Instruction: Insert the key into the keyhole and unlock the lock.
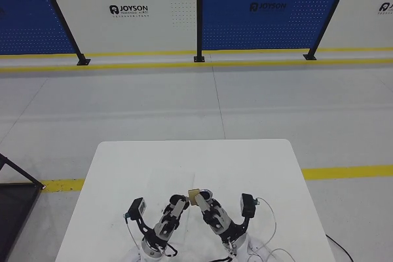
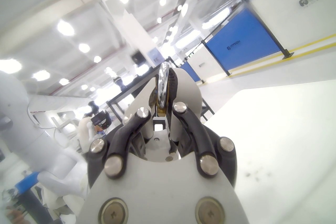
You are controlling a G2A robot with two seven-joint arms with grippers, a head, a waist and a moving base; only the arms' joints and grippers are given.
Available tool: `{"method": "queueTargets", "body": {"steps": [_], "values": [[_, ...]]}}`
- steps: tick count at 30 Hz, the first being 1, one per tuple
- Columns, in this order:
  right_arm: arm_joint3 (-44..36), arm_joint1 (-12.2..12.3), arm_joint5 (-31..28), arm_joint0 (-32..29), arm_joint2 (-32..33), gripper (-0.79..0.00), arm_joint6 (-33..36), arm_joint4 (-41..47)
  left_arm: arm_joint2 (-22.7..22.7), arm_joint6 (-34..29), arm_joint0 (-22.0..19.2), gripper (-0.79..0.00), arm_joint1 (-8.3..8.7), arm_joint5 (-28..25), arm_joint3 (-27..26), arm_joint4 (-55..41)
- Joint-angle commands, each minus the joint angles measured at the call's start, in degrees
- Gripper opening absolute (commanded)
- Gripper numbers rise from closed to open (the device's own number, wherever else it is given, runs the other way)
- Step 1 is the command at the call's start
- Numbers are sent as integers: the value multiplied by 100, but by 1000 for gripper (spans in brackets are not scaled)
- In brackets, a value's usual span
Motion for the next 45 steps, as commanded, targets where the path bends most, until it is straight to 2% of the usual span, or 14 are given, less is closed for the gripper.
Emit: {"method": "queueTargets", "body": {"steps": [1, 4, 7, 21, 28, 37, 45], "values": [[-17, 7, 13, 0, 13, -785, 77, 49, 22, 46, -24, -640, 19, 0, 32, 54], [-42, 15, 18, -11, 20, -785, 141, 95, 2, 46, -47, -674, 27, 0, 72, 106], [-63, 21, 33, -17, 29, -785, 182, 110, -18, 46, -48, -757, 17, 0, 86, 153], [-97, 43, 112, -43, 22, -785, 341, 135, -140, 62, -36, -785, -65, 15, 143, 409], [-95, 55, 145, -55, 15, -785, 469, 230, -272, 263, 12, -785, -123, 217, 94, 873], [-152, 84, 141, -87, 46, -785, 651, 387, -307, 917, 25, -785, -174, 870, 141, 1944], [-206, 111, 152, -115, 82, -785, 825, 559, -144, 1739, -95, -785, -176, 1692, 349, 2875]]}}
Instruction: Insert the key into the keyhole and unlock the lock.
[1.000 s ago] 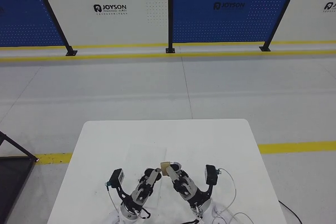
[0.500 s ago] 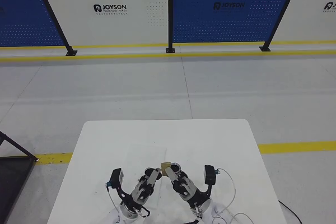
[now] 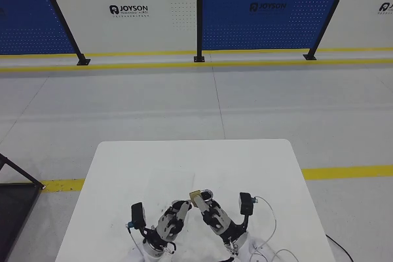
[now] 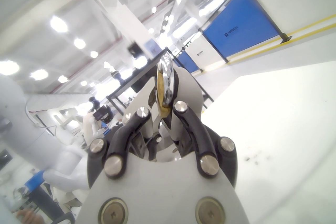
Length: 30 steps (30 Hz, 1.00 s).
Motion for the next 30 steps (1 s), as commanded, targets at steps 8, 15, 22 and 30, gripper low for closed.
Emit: {"method": "queueTargets", "body": {"steps": [8, 15, 22, 30], "values": [[-56, 22, 165, -9, 24, -785, 237, 170, 298, 991, -235, -785, 21, 991, 406, 840], [-83, 33, 243, -2, 28, -785, 331, 221, 432, 1694, -465, -785, 5, 1743, 811, 1301], [-98, 41, 294, 2, 18, -785, 374, 213, 577, 1845, -602, -785, -52, 2065, 1044, 1413], [-149, 48, 270, -19, 66, -785, 155, 124, 651, 1704, -589, -536, -71, 1704, 1035, 849]]}}
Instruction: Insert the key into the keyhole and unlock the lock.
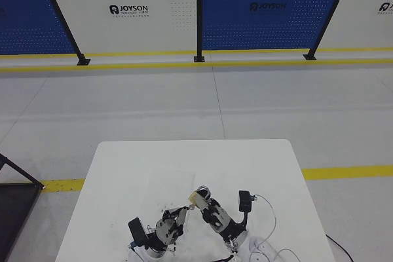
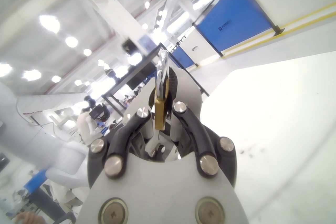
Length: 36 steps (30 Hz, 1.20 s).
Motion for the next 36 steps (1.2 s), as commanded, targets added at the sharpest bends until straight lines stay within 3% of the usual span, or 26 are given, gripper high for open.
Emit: {"method": "queueTargets", "body": {"steps": [1, 3, 10, 16, 18, 28, 36], "values": [[-23, 1, 12, -17, 39, -785, -155, -107, 18, -230, 38, -520, 17, -223, -107, -306], [-34, -2, -6, -35, 39, -785, -296, -214, 41, -581, 117, -465, 56, -575, -288, -693], [3, -23, -16, -42, 4, -785, -711, -518, -252, -2000, 523, -446, 327, -1994, -1042, -1972], [57, -33, -70, -20, -38, -785, -818, -547, -572, -3214, 771, -400, 521, -3159, -1095, -2700], [79, -34, -99, -10, -51, -785, -813, -518, -676, -3599, 774, 0, 565, -3318, -1091, -2964], [56, -36, -60, -3, -61, -785, -769, -468, -700, -3631, 775, 0, 569, -3294, -1104, -3008], [-37, -44, 40, 35, -117, -785, -617, -358, -453, -4124, 742, -6, 582, -3389, -1341, -3416]]}}
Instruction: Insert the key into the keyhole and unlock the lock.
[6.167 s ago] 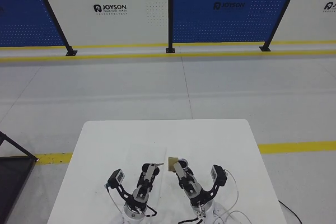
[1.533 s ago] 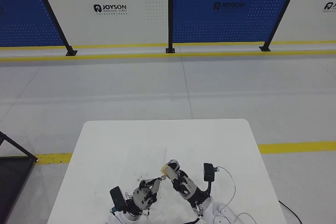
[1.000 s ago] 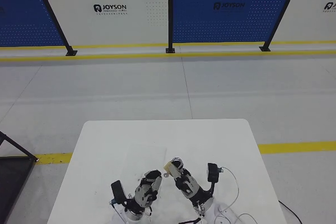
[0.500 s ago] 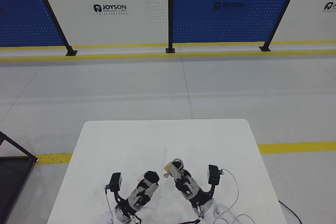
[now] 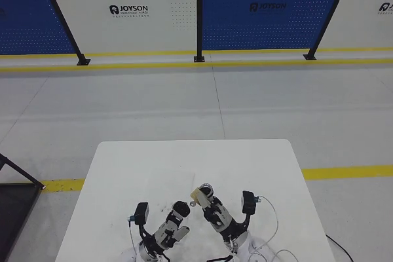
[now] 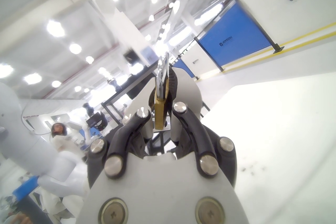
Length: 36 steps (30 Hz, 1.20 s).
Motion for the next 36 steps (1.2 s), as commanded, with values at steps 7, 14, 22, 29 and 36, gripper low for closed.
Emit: {"method": "queueTargets", "body": {"steps": [7, 14, 22, 29, 36], "values": [[11, -7, 27, 41, -48, -785, 61, 0, 173, -19, -140, -419, -16, 5, 39, -177], [10, -5, 83, 50, -65, -785, 142, 18, 183, 159, -193, -511, -70, 5, 111, -154], [16, -2, 108, 64, -83, -785, 204, 23, 141, 301, -183, -557, -127, 26, 134, 25], [34, -2, 149, 69, -104, -785, 236, 21, 104, 428, -165, -610, -176, 58, 112, 147], [42, 1, 171, 72, -115, -785, 256, 31, 47, 525, -140, -733, -214, 116, 107, 308]]}}
